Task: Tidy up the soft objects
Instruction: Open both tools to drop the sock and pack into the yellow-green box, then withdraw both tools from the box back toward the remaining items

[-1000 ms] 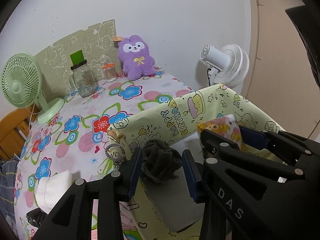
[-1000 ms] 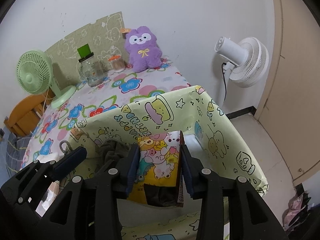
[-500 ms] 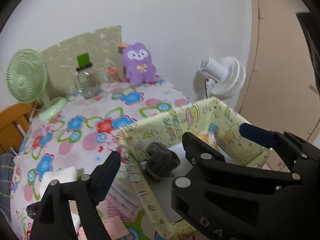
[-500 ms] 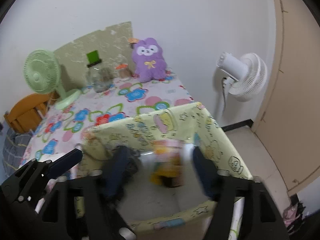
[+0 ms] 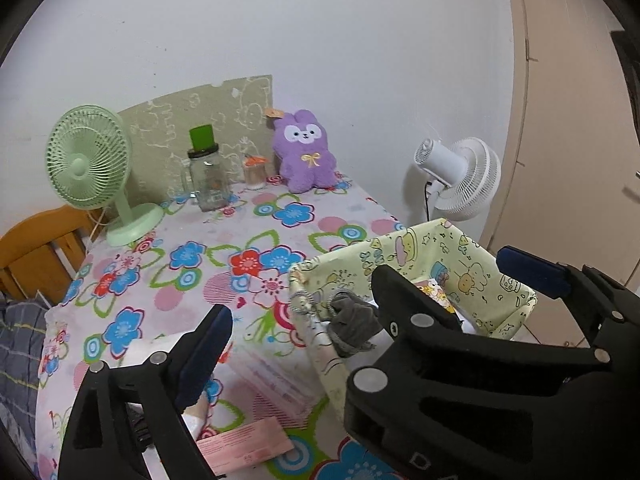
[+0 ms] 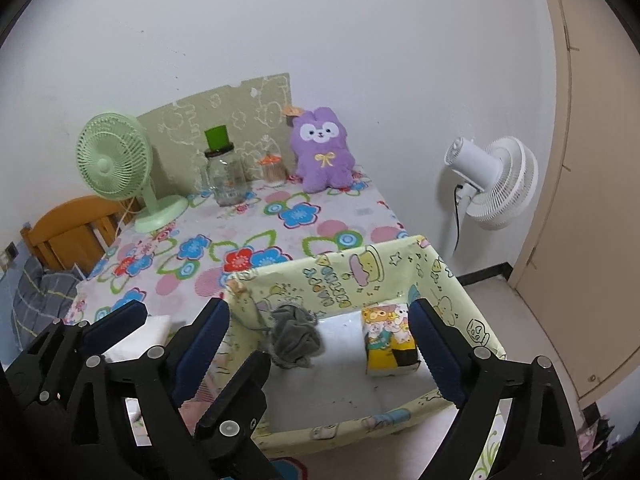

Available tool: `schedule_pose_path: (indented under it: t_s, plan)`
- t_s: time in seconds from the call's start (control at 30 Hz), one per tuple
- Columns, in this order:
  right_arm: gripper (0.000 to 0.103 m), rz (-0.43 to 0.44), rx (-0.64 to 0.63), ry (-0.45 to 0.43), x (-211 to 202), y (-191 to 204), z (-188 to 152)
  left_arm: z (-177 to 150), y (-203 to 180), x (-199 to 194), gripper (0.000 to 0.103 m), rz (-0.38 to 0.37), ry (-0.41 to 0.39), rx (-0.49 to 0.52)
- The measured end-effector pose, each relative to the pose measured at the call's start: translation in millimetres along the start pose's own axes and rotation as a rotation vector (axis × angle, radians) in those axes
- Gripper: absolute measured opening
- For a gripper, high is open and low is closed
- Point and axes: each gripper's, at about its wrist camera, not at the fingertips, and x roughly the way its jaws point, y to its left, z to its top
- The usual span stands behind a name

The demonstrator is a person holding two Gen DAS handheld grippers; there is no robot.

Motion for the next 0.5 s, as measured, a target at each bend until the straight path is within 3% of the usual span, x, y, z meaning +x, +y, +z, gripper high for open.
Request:
schedule_pose_path:
  t_s: [0.5]
  plan:
    - [0.101, 0.03, -0.033, -0.056, -30, 42, -9, -17, 37, -35, 0.1, 0.034, -0.052, -0.042]
